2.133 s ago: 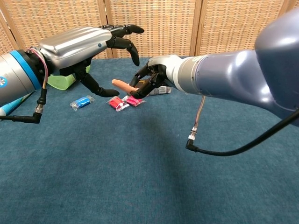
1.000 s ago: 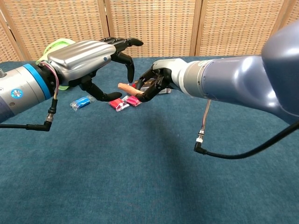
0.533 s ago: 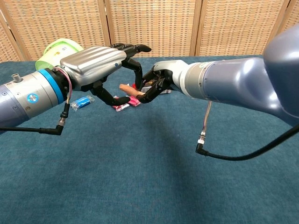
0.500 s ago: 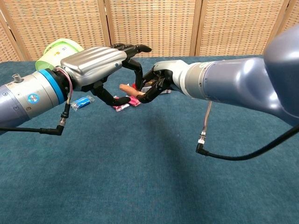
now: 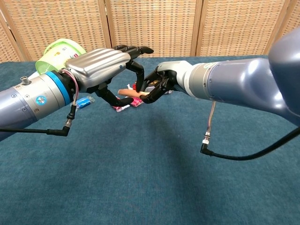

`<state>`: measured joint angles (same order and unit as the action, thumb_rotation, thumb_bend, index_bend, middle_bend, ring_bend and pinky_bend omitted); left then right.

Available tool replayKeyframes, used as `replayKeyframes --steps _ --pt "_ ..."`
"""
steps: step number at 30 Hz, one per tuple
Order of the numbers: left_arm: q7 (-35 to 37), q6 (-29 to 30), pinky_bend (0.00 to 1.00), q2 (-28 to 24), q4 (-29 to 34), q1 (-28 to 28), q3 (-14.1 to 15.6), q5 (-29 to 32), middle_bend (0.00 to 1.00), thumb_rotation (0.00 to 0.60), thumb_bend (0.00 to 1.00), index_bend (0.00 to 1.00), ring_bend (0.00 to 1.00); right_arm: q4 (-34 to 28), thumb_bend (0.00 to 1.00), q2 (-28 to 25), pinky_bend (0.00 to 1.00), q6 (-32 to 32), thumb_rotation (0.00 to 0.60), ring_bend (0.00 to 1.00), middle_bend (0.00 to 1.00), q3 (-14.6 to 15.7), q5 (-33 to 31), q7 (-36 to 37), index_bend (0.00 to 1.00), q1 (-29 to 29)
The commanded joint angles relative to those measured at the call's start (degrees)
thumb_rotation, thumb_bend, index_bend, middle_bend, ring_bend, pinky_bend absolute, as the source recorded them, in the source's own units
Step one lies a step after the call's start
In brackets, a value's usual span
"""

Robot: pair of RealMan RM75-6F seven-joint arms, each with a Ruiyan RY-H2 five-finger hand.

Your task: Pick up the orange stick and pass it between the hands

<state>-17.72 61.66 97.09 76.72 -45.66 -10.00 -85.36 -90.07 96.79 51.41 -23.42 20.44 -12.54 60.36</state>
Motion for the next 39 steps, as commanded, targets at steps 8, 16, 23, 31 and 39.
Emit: replayKeyframes --steps 8,16,23,31,39 --pt "-0.8 1.0 0.00 0.8 -1.2 -0.2 0.1 -0.1 0.00 0.600 0.36 0.53 0.00 0.0 0.61 -0.2 0.00 -0.4 0.600 0.00 0.10 0.1 0.1 0.4 0.70 -0.2" --pt "-1.8 1.2 0.00 1.2 -2.2 -0.5 0.2 0.2 0.00 0.600 0.39 0.53 0.00 -0.1 0.62 -0.5 0.00 -0.7 0.600 0.00 0.10 0.1 0.3 0.8 0.70 -0.4" --pt "-2.5 1.1 0.00 1.7 -3.1 -0.8 0.2 0.6 0.00 0.600 0.41 0.53 0.00 -0.1 0.62 -0.7 0.00 -1.1 0.600 0.00 0.10 0.1 0.5 1.3 0.70 -0.5" --pt "-2.9 1.3 0.00 2.6 -4.3 -1.1 0.1 1.0 0.00 0.600 0.44 0.58 0.00 -0.2 0.62 -1.0 0.00 -1.7 0.600 0.00 0.10 0.2 0.9 1.9 0.70 -0.8" --pt "-3.6 1.4 0.00 3.3 -5.7 -1.2 0.0 1.5 0.00 0.600 0.46 0.66 0.00 -0.5 0.62 -1.9 0.00 -2.2 0.600 0.00 0.10 0.2 1.6 2.9 0.70 -1.4"
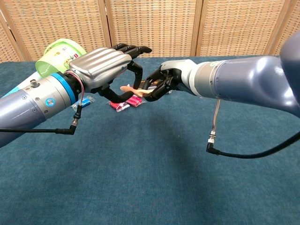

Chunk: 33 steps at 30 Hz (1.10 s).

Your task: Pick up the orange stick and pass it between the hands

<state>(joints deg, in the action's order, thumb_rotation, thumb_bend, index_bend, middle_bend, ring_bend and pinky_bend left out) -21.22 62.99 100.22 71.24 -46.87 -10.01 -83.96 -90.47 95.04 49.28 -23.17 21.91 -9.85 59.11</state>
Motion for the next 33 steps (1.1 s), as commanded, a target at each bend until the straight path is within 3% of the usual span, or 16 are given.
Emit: replayKeyframes --steps 1,19,33 --pt "-0.1 0.1 0.00 0.2 -0.3 0.0 0.0 0.1 0.00 0.600 0.46 0.67 0.00 -0.1 0.62 -0.3 0.00 -0.1 0.600 0.00 0.10 0.0 0.2 0.3 0.70 -0.2" --pt "0.5 0.2 0.00 -0.9 -2.6 0.4 -0.4 1.8 0.00 0.600 0.46 0.71 0.00 -1.4 0.62 -3.6 0.00 -0.8 0.600 0.00 0.12 -0.3 2.0 2.9 0.73 -2.1" --pt "6.4 2.5 0.00 -7.1 -5.8 4.4 -0.4 3.8 0.00 0.600 0.46 0.71 0.00 -3.7 0.62 -9.5 0.00 -1.0 0.600 0.00 0.12 0.3 4.3 7.1 0.74 -6.8"
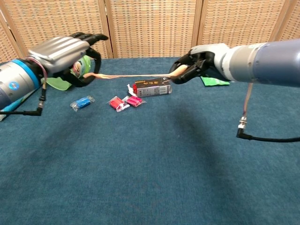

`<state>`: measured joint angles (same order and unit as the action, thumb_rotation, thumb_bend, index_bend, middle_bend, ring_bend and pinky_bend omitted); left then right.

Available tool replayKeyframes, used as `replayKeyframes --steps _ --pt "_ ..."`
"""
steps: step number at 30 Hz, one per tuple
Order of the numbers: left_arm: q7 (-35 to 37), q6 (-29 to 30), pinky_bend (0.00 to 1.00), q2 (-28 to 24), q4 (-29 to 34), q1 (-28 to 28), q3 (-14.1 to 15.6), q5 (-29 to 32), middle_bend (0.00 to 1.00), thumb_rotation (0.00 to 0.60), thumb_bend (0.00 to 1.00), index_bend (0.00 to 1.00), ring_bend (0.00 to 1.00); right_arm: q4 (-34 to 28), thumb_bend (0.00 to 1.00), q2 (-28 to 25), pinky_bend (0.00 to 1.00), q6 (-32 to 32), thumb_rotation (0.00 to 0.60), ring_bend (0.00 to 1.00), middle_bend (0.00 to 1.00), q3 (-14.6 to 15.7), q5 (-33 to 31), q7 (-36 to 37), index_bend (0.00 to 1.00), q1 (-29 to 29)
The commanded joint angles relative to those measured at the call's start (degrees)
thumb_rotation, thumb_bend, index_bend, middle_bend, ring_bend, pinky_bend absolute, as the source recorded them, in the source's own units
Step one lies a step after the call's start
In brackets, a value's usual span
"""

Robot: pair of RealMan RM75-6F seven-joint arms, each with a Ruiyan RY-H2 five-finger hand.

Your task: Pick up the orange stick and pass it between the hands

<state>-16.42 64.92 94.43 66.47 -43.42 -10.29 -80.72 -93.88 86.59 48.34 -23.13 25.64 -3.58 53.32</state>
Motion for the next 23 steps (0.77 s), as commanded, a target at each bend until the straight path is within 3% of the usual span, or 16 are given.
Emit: replayKeyframes --steps 1,13,23 --pt "2.2 0.7 0.00 -1.9 -1.5 1.2 -0.1 0.6 0.00 0.600 0.46 0.71 0.00 -0.3 0.62 -1.5 0.00 -0.2 0.600 0.00 0.12 0.4 0.9 1.2 0.74 -1.5" --pt "7.8 2.4 0.00 -9.6 -5.2 4.4 -0.5 1.4 0.00 0.600 0.46 0.71 0.00 -2.7 0.62 -10.0 0.00 -2.8 0.600 0.00 0.12 3.5 9.5 6.7 0.74 -9.4" --pt "9.0 3.9 0.00 -13.6 -1.9 6.0 -0.7 1.4 0.00 0.600 0.46 0.71 0.00 -4.9 0.62 -16.4 0.00 -4.6 0.600 0.00 0.12 5.5 19.7 14.2 0.74 -16.8"
